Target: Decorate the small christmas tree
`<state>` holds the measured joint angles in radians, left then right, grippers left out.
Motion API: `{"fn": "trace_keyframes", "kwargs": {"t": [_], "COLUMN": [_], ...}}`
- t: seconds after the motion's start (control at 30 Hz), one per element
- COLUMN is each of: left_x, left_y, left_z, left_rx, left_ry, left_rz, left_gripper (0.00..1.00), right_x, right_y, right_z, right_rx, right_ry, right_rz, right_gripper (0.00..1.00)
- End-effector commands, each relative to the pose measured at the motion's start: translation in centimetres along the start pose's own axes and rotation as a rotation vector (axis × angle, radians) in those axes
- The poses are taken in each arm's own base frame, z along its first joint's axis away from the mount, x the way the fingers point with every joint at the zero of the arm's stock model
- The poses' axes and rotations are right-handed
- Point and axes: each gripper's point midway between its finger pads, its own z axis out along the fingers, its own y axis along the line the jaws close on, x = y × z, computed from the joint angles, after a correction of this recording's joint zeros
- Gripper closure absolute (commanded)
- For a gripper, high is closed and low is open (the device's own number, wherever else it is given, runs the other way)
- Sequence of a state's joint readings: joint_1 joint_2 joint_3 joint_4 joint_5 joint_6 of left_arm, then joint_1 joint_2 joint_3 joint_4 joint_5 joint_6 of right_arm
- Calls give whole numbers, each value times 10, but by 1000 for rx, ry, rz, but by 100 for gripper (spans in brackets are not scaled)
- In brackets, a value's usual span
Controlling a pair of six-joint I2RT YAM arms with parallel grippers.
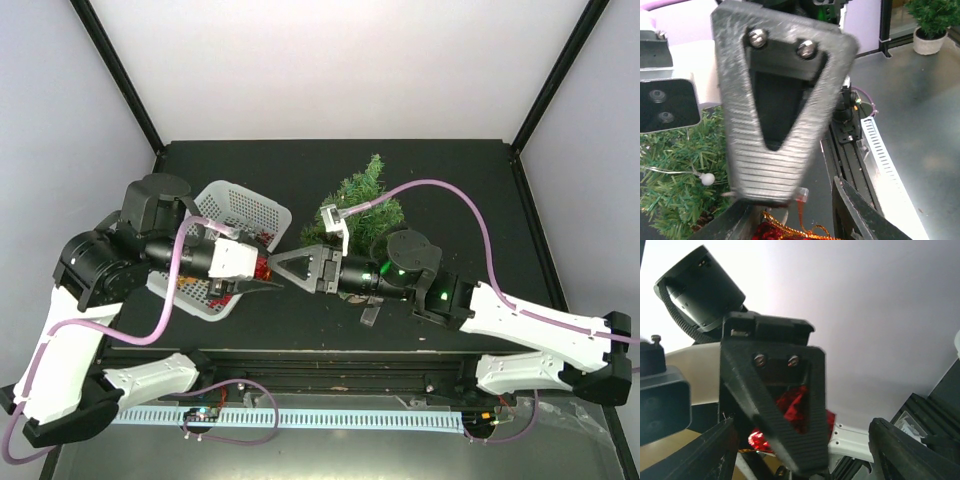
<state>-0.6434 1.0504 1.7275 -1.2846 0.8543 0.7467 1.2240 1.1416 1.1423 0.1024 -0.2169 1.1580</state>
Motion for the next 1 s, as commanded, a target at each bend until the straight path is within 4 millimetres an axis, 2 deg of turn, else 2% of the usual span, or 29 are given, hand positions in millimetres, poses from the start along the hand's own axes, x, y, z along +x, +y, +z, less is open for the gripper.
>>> {"fn": "trace_keyframes", "kwargs": {"t": [0.0, 0.2, 0.67, 0.8, 0.97], "left_x": [1, 9, 7, 10, 12], "left_y": [10, 18, 16, 14, 12], "left_z": [-1, 0, -4, -3, -4], "left_rx": [-59, -104, -118, -112, -114], "left_ry": [13, 42, 36, 36, 40], "left_rz": [22, 20, 18, 11, 11], "left_gripper": [64, 66, 66, 64, 57], "right_x": [-4, 8, 21, 19, 16], "right_y": [36, 37, 25, 22, 18], "right_z": [0, 4, 28, 29, 27], "right_rx": [-115, -130, -130, -119, -102], "right_ry": [-14, 15, 55, 42, 22], "right_rz": [1, 13, 42, 42, 36], "right_gripper": [28, 28, 30, 38, 55]}}
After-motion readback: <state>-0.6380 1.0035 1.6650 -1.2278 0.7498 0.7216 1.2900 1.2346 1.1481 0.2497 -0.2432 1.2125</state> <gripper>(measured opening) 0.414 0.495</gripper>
